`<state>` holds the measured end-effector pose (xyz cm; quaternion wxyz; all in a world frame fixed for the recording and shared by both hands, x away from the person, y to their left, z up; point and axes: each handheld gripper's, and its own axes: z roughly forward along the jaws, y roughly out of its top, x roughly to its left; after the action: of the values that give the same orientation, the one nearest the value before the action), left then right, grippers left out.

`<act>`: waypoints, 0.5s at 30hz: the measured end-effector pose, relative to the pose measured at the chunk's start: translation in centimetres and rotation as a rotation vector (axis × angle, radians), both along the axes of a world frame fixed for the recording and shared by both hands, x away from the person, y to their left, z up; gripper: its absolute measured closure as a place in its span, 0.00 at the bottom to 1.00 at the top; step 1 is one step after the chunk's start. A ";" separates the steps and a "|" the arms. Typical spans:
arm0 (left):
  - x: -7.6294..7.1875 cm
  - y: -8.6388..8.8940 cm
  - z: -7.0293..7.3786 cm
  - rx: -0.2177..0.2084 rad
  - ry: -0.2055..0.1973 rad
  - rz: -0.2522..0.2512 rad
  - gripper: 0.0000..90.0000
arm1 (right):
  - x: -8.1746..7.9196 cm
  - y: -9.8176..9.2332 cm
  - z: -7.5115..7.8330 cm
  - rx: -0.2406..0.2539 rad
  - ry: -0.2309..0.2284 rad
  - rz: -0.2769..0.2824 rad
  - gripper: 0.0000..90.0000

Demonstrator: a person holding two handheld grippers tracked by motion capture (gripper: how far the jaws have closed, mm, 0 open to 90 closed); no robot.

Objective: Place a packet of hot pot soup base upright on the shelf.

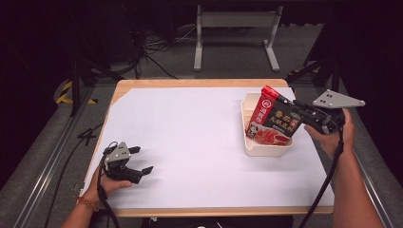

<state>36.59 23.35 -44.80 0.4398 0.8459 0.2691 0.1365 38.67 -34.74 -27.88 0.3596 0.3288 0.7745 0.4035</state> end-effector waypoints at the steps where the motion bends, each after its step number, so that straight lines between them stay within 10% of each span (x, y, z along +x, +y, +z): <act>1: 0.0 0.0 0.0 -0.002 0.001 -0.003 0.11 | -0.1 -0.1 0.0 -0.008 0.001 0.001 0.84; 15: 0.0 -0.1 0.0 -0.004 0.001 -0.005 0.11 | -1.6 -1.6 -1.2 -0.005 -0.001 -0.045 0.74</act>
<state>36.59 23.24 -44.83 0.4417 0.8458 0.2673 0.1344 37.08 -36.32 -29.05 0.3696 0.3449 0.7678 0.3935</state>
